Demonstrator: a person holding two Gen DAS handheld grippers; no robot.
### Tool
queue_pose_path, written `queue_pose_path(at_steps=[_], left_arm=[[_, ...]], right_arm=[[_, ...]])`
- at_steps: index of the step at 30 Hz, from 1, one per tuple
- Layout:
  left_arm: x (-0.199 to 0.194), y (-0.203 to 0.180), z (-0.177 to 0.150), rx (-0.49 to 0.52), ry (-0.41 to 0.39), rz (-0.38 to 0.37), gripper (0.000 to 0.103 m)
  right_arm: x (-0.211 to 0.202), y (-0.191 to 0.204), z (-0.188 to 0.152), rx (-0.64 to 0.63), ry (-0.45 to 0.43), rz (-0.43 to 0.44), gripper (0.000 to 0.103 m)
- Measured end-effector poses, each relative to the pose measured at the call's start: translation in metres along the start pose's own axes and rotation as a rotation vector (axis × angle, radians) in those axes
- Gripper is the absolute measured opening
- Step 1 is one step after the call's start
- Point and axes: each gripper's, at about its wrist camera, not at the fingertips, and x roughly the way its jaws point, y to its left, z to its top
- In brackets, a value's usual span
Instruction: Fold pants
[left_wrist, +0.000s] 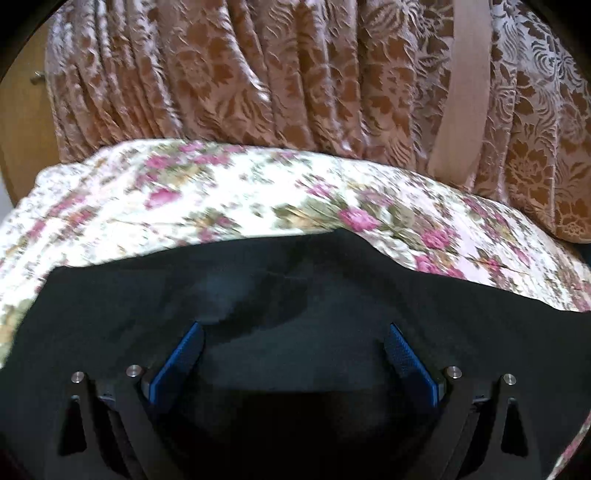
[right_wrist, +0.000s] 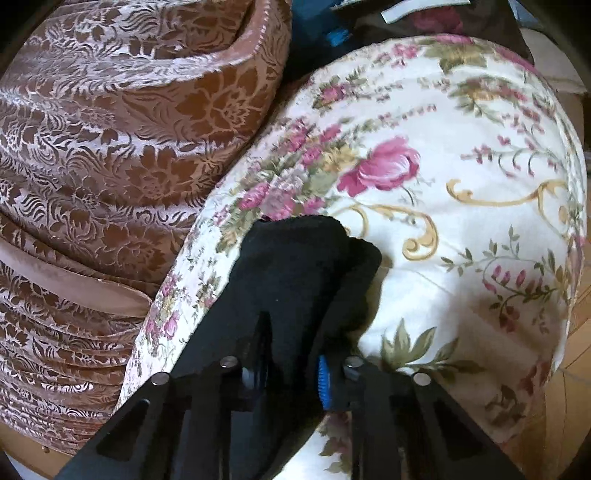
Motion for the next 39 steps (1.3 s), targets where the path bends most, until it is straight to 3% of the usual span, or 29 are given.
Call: queue_pose_path(at_steps=[6, 11, 21, 32, 39], left_arm=[[-0.009, 0.038, -0.003, -0.087, -0.028, 0.071, 0.098], [-0.009, 0.071, -0.016, -0.231, -0.020, 0.064, 0.098], [-0.005, 0.055, -0.024, -0.136, -0.002, 0.104, 0.102], [-0.006, 0.057, -0.026, -0.132, -0.008, 0.101, 0.102], [-0.005, 0.057, -0.027, -0.126, -0.010, 0.103, 0.103]], right_arm=[[-0.028, 0.040, -0.001, -0.134, -0.081, -0.009, 0.015], [-0.052, 0.077, -0.007, -0.218, -0.144, 0.004, 0.015], [-0.100, 0.175, -0.049, -0.449, -0.209, 0.207, 0.015], [-0.112, 0.255, -0.137, -0.748, -0.135, 0.419, 0.015], [-0.085, 0.286, -0.214, -0.957, 0.040, 0.509, 0.015]])
